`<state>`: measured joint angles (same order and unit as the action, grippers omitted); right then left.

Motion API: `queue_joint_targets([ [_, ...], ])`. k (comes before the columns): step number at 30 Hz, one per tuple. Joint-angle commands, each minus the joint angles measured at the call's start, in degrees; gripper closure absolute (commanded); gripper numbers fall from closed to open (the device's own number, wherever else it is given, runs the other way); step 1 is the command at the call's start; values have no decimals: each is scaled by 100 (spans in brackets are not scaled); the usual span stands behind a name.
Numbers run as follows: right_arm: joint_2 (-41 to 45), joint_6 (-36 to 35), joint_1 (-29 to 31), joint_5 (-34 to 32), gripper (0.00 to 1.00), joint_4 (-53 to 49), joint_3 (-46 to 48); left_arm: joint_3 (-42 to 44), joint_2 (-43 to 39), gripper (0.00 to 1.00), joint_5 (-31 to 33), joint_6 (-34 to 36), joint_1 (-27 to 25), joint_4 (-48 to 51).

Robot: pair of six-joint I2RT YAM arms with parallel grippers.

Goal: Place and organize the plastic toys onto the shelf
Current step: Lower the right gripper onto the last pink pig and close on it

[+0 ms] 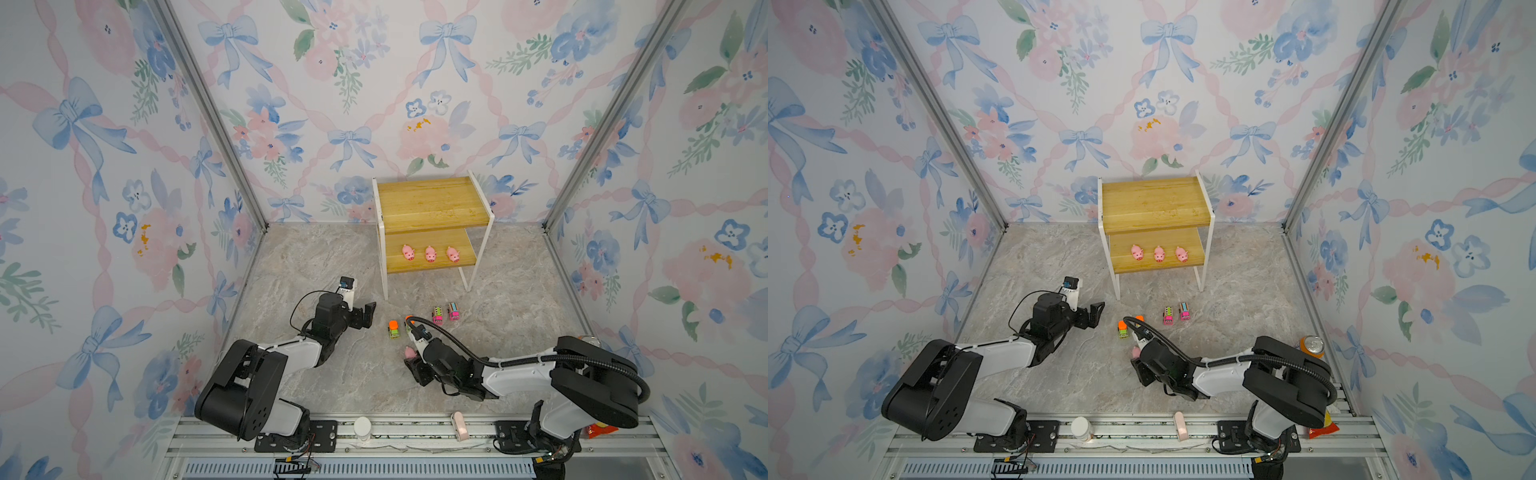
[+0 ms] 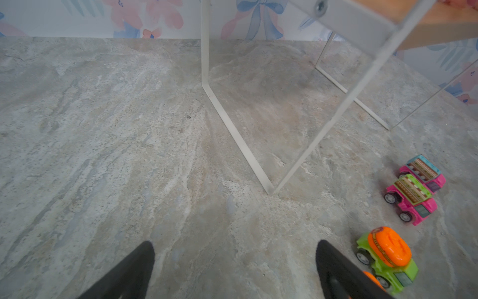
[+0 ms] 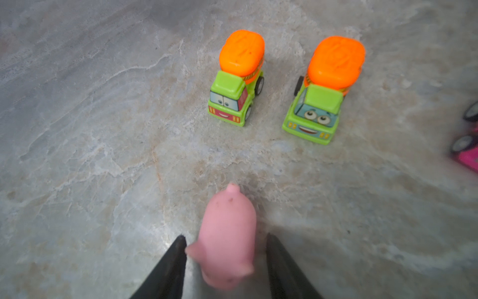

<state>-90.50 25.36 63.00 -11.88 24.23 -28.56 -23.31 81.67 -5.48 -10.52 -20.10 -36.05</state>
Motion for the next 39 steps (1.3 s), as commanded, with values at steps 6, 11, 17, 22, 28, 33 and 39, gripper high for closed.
queue_joint_targets([
  [6,-400,77,-159,262,55,299,35,-60,112,2,-52,66,-36,19],
  [11,-348,91,-157,300,58,260,69,-68,112,2,-61,68,-32,19],
  [17,-236,135,-148,301,58,188,165,-69,114,2,-86,53,-41,19],
  [22,-157,149,-148,257,59,171,255,-77,112,2,-82,56,-44,19],
  [28,-14,92,-148,248,64,26,230,-95,134,2,-82,49,-47,17],
  [33,91,57,-149,248,66,-93,219,-99,124,2,-75,44,-44,19],
  [39,364,-34,-148,230,68,-320,144,-90,104,2,-74,43,-44,19],
])
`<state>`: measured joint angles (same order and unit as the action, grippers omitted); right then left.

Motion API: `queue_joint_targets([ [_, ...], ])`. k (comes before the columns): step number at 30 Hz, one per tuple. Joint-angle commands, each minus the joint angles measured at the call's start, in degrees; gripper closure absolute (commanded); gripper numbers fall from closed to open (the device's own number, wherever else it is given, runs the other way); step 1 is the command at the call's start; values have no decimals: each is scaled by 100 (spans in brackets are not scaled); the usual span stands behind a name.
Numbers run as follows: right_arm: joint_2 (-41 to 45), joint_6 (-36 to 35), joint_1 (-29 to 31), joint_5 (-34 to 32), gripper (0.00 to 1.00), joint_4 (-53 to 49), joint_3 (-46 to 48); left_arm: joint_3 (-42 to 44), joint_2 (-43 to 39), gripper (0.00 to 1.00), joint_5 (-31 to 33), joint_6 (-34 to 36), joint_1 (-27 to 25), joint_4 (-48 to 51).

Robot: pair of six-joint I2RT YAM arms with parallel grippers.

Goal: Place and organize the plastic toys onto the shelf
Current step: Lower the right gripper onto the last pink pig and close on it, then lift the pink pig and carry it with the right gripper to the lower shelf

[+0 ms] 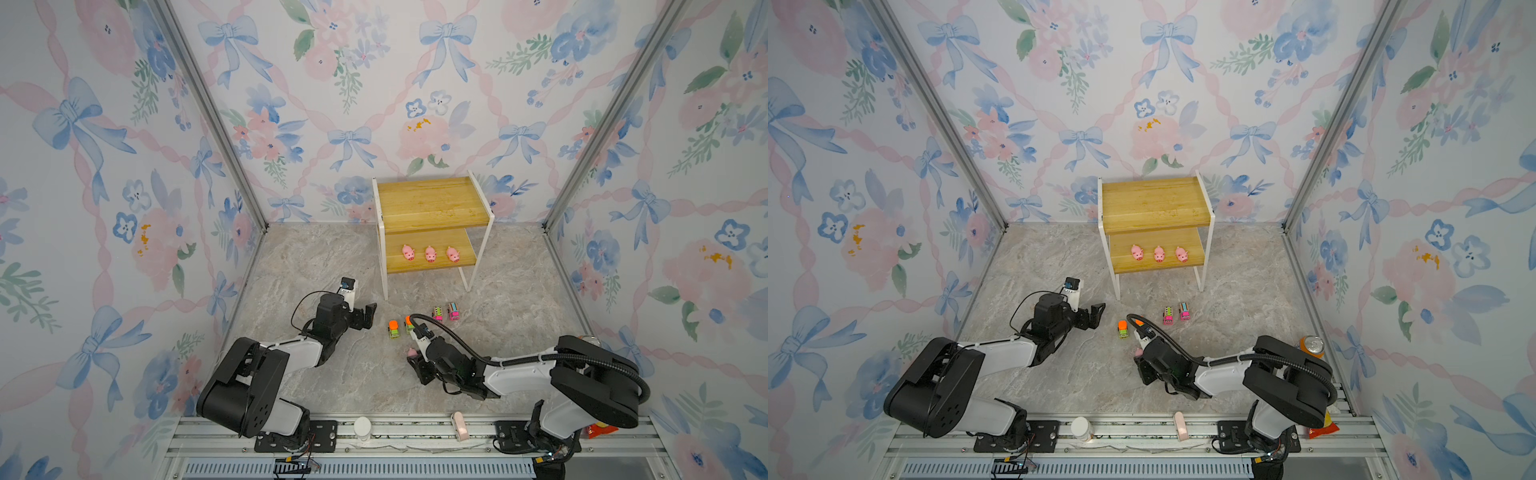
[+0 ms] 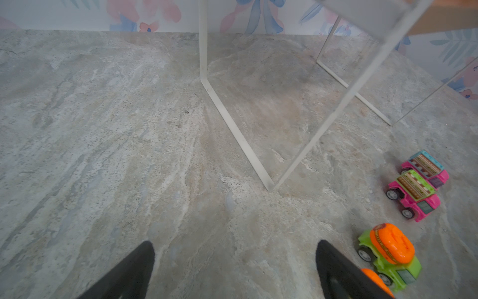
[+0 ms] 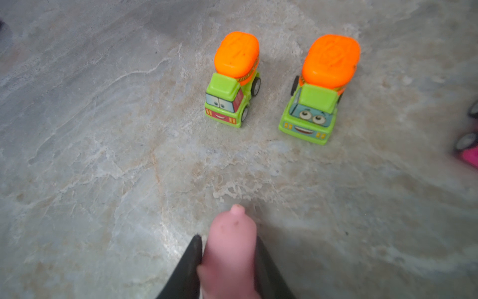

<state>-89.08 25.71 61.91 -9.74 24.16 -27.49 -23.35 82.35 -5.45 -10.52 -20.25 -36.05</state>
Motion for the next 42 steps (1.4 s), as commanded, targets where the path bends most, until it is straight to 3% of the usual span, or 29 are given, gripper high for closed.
queue_joint_targets([
  [1,294,-116,-39,14,68,-371,-2,-82,45,2,-78,37,-32,19],
  [9,1088,-699,-181,-107,68,-1272,-631,-84,45,2,-70,42,-32,19],
  [19,1947,-1434,-969,94,69,-1297,-1176,-82,24,2,-85,32,-37,13],
  [27,1492,-1984,-1289,90,68,-1276,-2123,-109,24,2,-116,23,-33,19],
  [42,242,-2122,-1340,-326,67,-118,-2854,-100,-8,2,-107,45,-34,15],
])
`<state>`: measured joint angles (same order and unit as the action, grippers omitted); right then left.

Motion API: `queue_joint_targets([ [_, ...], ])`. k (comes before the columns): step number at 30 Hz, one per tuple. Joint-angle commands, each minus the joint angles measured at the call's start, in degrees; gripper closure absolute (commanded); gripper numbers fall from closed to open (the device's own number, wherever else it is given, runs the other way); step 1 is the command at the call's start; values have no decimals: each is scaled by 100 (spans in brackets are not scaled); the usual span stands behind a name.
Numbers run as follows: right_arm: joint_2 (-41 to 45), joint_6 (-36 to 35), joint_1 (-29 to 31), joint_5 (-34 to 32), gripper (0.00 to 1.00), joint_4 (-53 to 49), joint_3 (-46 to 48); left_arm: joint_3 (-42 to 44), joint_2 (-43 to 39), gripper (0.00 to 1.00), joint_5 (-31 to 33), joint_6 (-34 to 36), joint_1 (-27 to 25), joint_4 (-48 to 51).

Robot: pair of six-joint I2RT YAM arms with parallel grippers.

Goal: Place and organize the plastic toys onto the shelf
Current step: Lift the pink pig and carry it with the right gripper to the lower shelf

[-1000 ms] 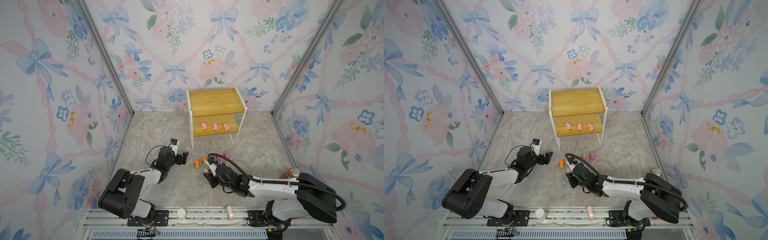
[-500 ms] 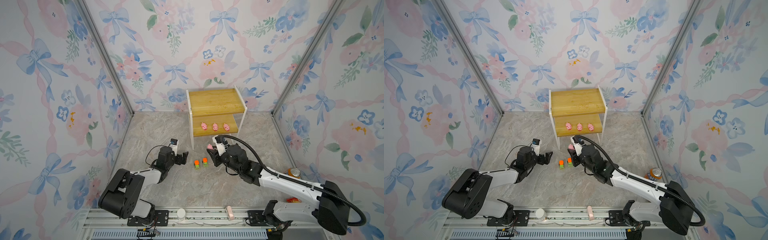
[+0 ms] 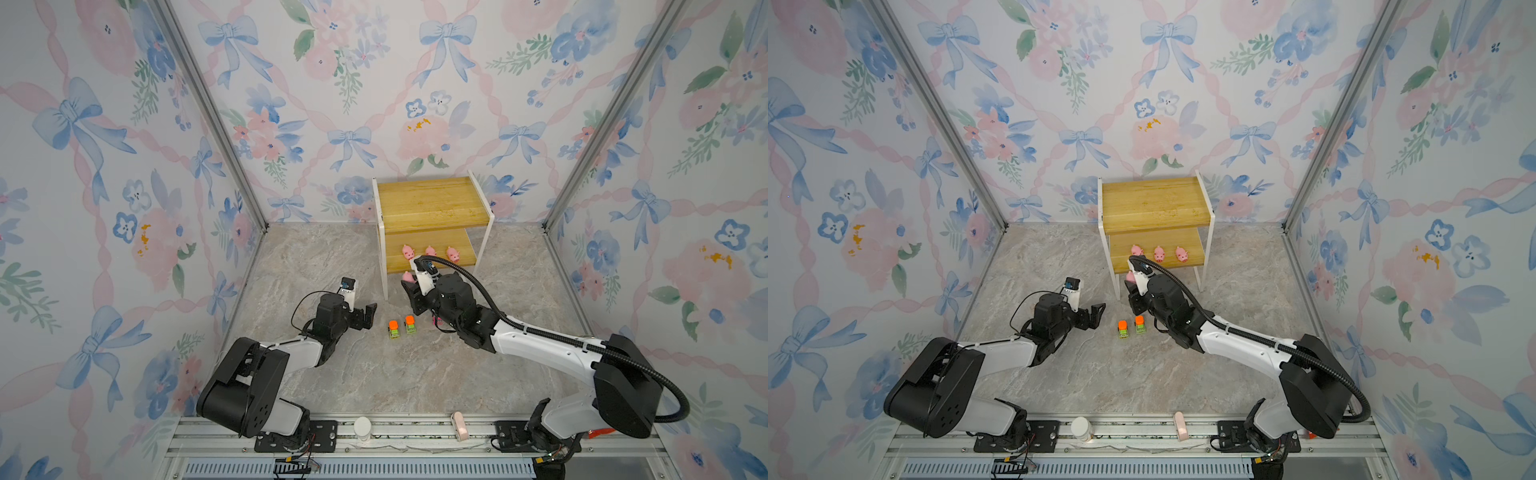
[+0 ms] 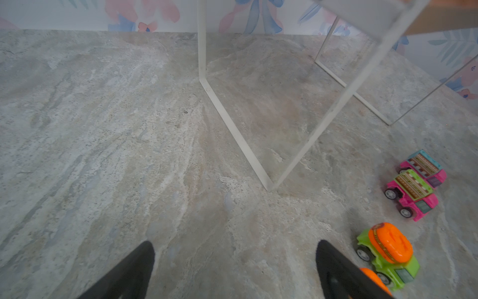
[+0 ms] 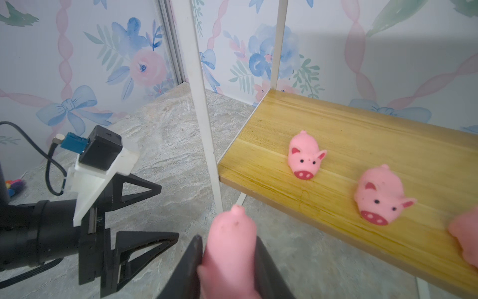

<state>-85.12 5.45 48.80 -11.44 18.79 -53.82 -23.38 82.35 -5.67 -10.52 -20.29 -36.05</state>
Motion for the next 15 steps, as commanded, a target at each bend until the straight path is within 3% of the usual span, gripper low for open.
queue_joint_targets([
  [1,-214,-83,-32,-172,67,473,-246,-99,-23,2,-83,50,-27,19],
  [15,-833,-138,-11,-518,67,1168,-501,-64,-132,2,-63,76,-31,19],
])
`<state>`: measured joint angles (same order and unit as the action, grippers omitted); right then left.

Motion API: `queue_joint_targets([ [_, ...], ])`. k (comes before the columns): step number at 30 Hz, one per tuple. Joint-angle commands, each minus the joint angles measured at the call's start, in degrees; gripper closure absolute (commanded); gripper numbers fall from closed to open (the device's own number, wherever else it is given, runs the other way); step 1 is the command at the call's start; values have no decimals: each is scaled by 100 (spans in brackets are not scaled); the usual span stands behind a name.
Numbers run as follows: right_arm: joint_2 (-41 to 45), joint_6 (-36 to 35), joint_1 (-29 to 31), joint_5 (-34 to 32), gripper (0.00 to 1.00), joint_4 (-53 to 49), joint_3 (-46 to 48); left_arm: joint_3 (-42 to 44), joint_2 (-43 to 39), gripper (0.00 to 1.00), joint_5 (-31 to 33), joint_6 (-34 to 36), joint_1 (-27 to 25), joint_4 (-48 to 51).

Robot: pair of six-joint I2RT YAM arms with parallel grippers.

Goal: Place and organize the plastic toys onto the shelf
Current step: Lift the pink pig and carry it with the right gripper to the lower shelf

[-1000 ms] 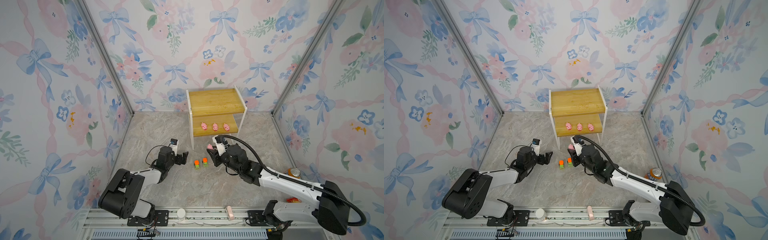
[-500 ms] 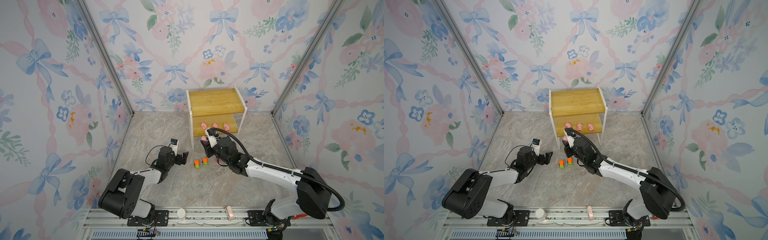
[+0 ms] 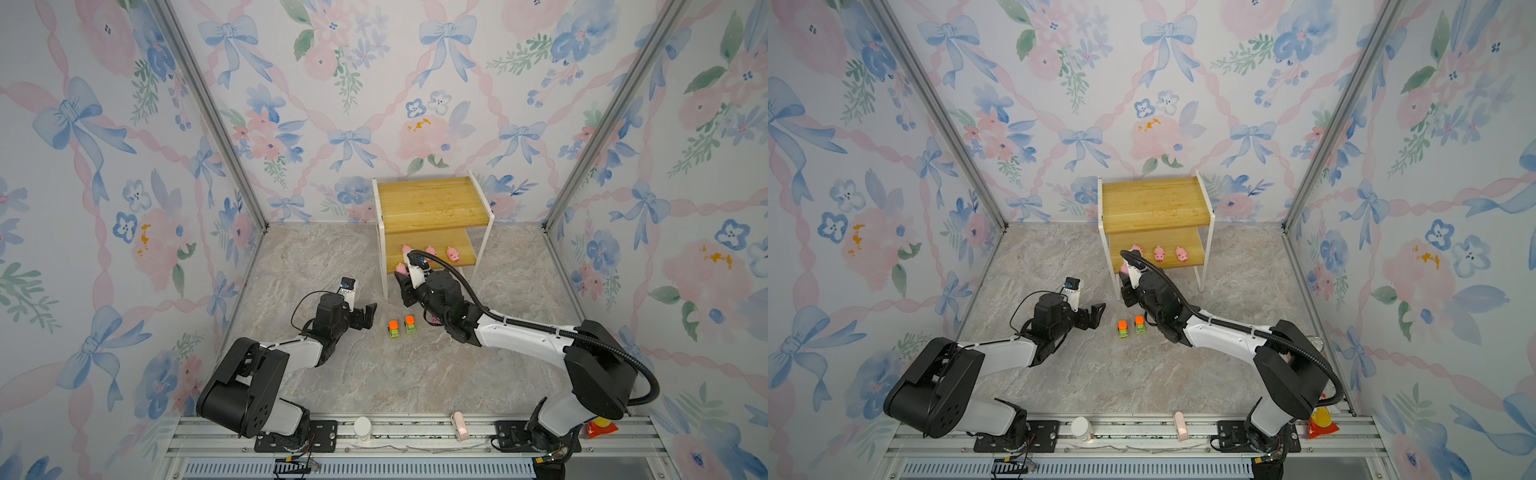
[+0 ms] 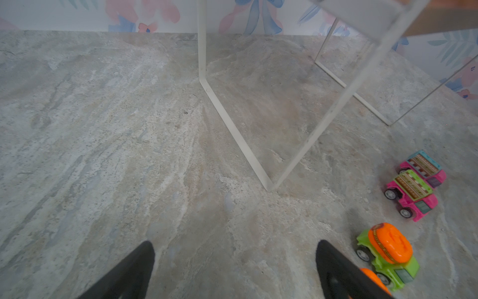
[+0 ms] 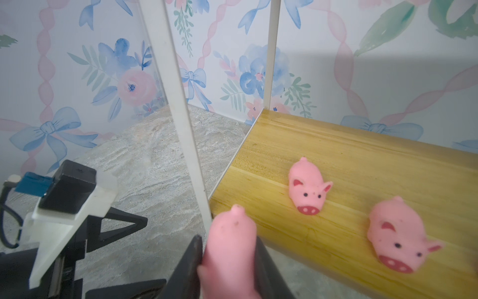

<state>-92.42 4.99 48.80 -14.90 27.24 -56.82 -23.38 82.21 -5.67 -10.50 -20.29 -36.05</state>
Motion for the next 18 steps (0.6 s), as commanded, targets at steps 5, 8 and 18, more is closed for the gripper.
queue_joint_targets([
  [5,-208,-152,36,-345,67,589,-247,-53,-129,2,-60,70,-27,19],
  [8,-375,-140,58,-415,67,698,-283,-62,-119,2,-63,70,-31,19],
  [18,-696,-132,146,-566,67,804,-506,-57,-118,2,-49,78,-32,19],
])
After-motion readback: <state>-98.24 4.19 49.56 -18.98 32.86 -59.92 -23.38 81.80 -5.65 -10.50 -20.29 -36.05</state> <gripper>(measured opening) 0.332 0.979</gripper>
